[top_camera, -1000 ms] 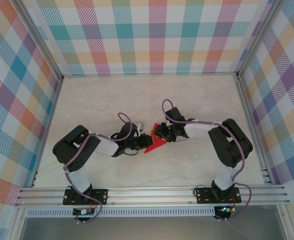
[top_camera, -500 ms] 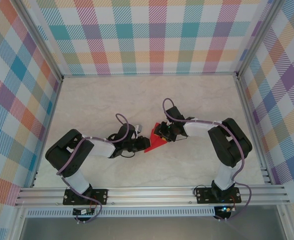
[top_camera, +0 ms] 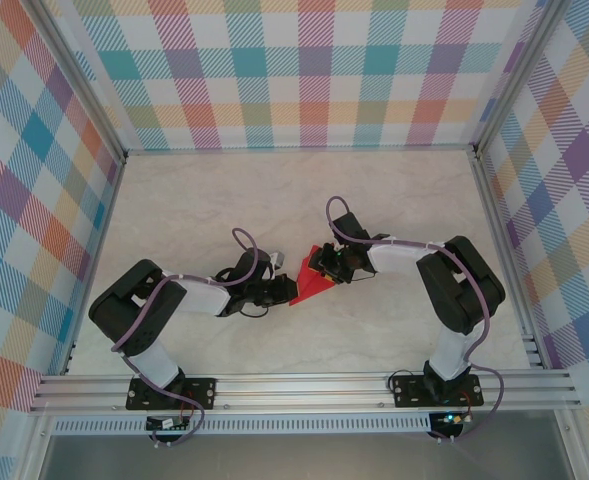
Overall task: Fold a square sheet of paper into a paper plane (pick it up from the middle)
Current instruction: Fourth fold the wing at the center of the table.
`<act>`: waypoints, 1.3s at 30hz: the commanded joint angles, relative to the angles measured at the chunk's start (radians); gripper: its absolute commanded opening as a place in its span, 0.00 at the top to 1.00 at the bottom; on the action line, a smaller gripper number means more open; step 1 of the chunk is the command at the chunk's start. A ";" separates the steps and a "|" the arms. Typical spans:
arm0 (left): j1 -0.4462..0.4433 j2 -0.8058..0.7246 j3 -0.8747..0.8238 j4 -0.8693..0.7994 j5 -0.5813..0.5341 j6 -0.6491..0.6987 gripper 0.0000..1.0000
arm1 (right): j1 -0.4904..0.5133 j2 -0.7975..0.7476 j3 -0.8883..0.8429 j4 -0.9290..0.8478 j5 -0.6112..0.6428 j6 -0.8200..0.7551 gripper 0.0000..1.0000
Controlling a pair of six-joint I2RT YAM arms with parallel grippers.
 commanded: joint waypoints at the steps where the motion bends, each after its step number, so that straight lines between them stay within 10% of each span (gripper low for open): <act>1: 0.006 0.005 -0.004 -0.044 0.006 0.012 0.90 | -0.006 0.044 -0.024 -0.093 0.072 0.013 0.57; 22: 0.012 -0.157 0.002 -0.075 -0.147 -0.011 0.68 | -0.006 0.048 -0.020 -0.215 0.176 0.020 0.62; 39: 0.011 0.041 0.141 0.007 0.029 0.035 0.62 | -0.005 0.059 -0.029 -0.193 0.150 0.030 0.62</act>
